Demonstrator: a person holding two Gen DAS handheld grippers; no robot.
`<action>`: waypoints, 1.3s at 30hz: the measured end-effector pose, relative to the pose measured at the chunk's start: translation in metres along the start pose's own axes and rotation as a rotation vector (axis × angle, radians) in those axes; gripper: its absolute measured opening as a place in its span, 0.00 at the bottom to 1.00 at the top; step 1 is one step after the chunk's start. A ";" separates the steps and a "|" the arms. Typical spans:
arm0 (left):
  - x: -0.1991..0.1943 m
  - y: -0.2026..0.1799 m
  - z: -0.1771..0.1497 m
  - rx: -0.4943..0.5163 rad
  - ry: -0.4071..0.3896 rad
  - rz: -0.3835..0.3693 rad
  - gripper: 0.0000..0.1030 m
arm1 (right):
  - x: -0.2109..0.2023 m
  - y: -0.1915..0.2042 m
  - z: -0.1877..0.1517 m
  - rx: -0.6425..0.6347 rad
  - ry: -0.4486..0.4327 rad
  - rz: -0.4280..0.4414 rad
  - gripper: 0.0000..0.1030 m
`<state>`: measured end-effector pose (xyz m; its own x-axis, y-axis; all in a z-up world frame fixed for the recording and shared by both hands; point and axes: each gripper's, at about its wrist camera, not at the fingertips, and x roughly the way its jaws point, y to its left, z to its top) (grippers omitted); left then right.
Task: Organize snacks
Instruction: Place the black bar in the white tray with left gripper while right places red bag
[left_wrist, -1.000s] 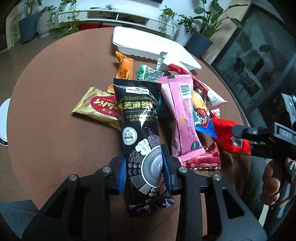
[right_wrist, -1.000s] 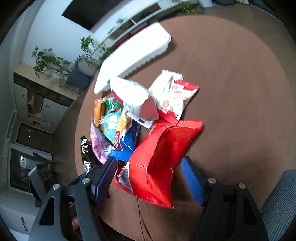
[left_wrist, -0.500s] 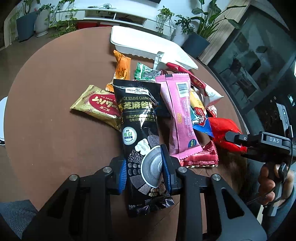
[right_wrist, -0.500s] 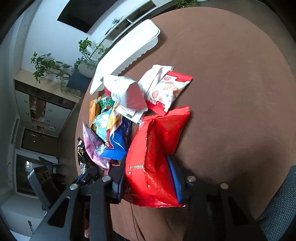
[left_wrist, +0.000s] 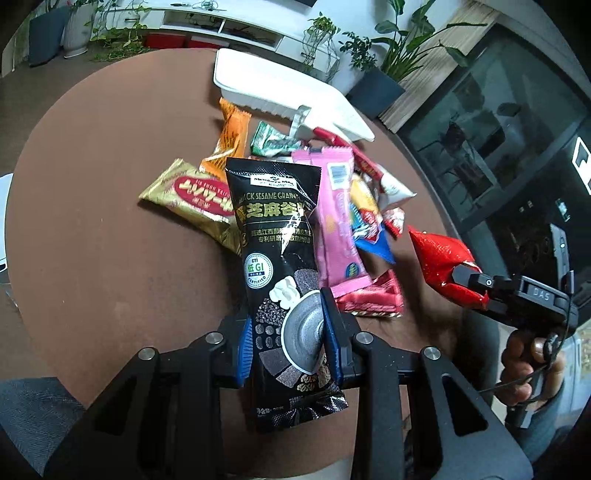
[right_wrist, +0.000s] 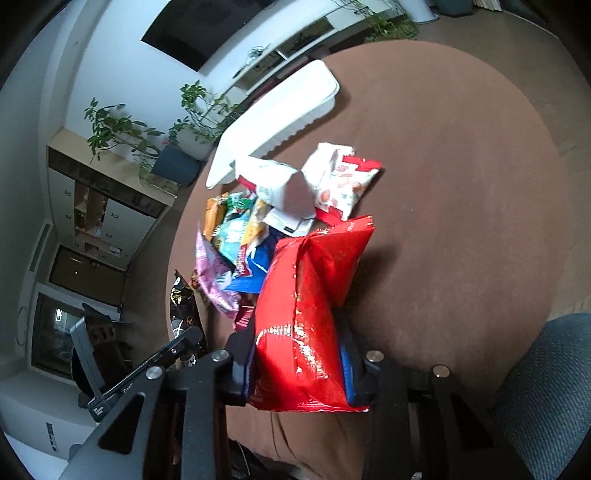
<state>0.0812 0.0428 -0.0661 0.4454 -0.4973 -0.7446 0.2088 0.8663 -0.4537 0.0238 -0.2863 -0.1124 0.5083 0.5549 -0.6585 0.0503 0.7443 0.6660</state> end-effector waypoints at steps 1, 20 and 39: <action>-0.003 0.000 0.003 -0.003 -0.007 -0.004 0.28 | -0.003 0.000 0.003 -0.001 -0.010 0.003 0.35; 0.009 0.008 0.212 0.132 -0.075 0.104 0.28 | -0.005 0.014 0.195 -0.233 -0.256 -0.185 0.35; 0.168 -0.001 0.284 0.209 0.109 0.272 0.28 | 0.154 0.064 0.246 -0.600 -0.093 -0.447 0.35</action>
<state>0.4028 -0.0280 -0.0517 0.4157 -0.2396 -0.8773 0.2738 0.9529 -0.1305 0.3171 -0.2448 -0.0847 0.6211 0.1385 -0.7714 -0.1944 0.9807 0.0196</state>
